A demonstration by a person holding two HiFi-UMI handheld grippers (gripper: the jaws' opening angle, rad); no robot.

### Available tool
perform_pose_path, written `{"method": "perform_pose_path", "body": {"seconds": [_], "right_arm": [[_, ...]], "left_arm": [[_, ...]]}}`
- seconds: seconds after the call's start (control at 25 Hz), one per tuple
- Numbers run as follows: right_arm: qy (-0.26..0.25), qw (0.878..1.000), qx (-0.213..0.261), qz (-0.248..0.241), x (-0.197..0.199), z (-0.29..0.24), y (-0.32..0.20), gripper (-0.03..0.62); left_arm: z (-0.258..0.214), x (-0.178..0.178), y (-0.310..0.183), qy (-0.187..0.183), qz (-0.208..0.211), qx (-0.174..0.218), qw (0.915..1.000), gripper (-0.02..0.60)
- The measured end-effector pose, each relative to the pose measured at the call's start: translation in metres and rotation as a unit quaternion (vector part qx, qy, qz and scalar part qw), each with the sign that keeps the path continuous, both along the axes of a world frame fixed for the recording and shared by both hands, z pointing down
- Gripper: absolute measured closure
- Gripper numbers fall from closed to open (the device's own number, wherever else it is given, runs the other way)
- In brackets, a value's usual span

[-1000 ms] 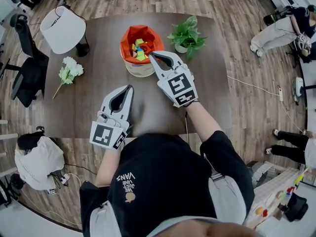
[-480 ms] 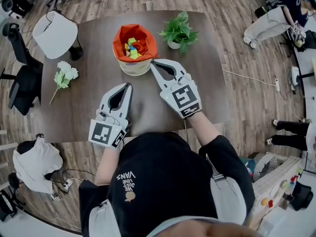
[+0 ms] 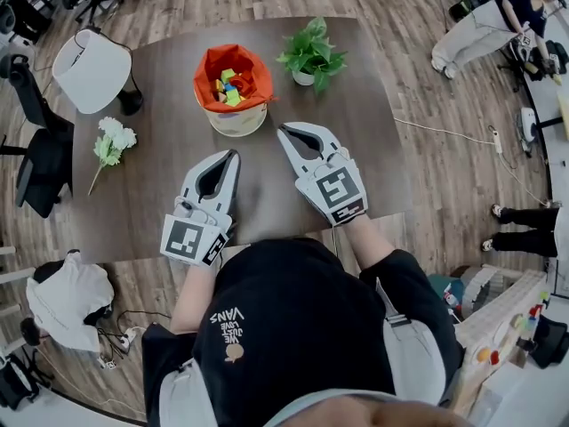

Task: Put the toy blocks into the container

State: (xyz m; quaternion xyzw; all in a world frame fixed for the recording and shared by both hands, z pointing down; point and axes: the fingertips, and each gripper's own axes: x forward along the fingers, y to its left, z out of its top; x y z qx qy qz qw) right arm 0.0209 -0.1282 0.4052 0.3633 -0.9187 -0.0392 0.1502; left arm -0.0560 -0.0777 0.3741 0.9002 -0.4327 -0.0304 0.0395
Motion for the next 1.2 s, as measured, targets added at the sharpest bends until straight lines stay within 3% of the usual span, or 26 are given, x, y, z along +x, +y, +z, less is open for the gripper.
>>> {"method": "perform_pose_path", "body": {"seconds": [0.4, 1.2], "right_arm": [[-0.004, 1.0, -0.02, 0.0, 0.008, 0.014, 0.019, 0.577], [-0.004, 1.0, -0.01, -0.003, 0.012, 0.007, 0.023, 0.577]], "left_arm": [[0.001, 0.004, 0.004, -0.001, -0.002, -0.001, 1.0, 0.571], [0.003, 0.01, 0.007, -0.013, -0.012, -0.004, 0.9998, 0.571]]}}
